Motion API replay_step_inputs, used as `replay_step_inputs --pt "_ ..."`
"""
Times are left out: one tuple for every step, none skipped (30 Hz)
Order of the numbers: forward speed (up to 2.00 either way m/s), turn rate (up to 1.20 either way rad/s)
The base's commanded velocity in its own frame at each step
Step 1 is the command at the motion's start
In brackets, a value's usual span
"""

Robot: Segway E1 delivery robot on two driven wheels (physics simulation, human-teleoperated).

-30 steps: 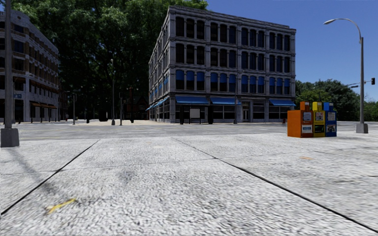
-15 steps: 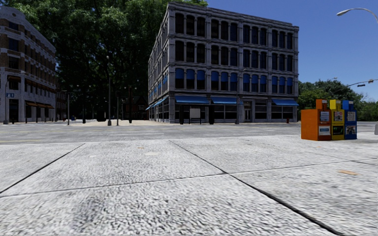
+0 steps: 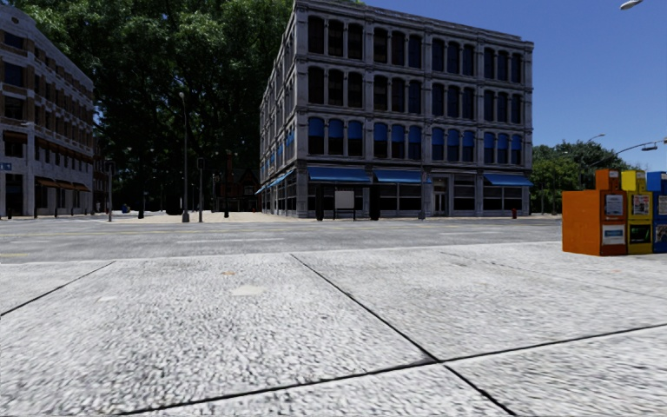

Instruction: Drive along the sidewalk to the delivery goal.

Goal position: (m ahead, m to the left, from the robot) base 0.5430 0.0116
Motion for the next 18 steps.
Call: replay_step_inputs --pt "1.68 0.0" --pt "1.68 0.0" --pt "0.0 0.0" --pt "0.0 0.0" --pt "0.0 0.0" --pt "0.0 0.0" --pt "0.0 0.0" --pt "0.0 0.0" --pt "0.0 0.0" --pt "0.0 0.0" --pt "0.0 0.0" --pt "0.0 0.0" --pt "0.0 0.0" --pt "0.0 0.0" --pt "0.0 0.0" --pt "0.0 0.0" --pt "0.0 0.0" --pt "0.0 0.0"
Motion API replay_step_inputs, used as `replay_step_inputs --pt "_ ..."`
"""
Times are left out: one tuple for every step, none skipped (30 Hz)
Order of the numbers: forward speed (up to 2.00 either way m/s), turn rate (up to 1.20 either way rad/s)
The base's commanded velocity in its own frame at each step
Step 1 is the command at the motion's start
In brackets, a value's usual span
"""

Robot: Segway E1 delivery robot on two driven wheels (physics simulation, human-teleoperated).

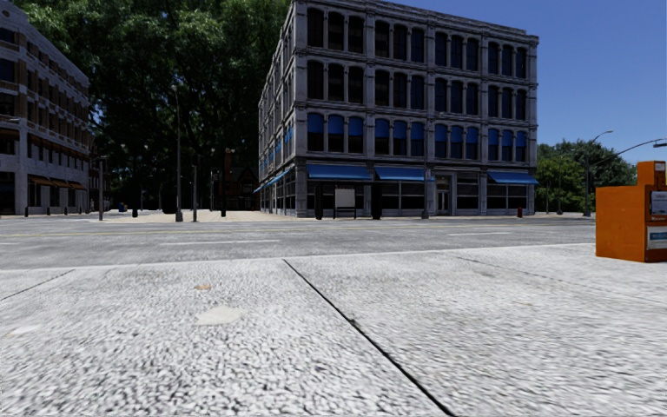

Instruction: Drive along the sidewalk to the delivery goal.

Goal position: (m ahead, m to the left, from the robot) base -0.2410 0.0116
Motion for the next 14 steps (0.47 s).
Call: replay_step_inputs --pt "0.0 0.0" --pt "0.0 0.0" --pt "0.0 0.0" --pt "0.0 0.0" --pt "0.0 0.0" --pt "0.0 0.0" --pt "0.0 0.0" --pt "0.0 0.0" --pt "0.0 0.0" --pt "0.0 0.0" --pt "0.0 0.0" --pt "0.0 0.0" --pt "0.0 0.0" --pt "0.0 0.0"
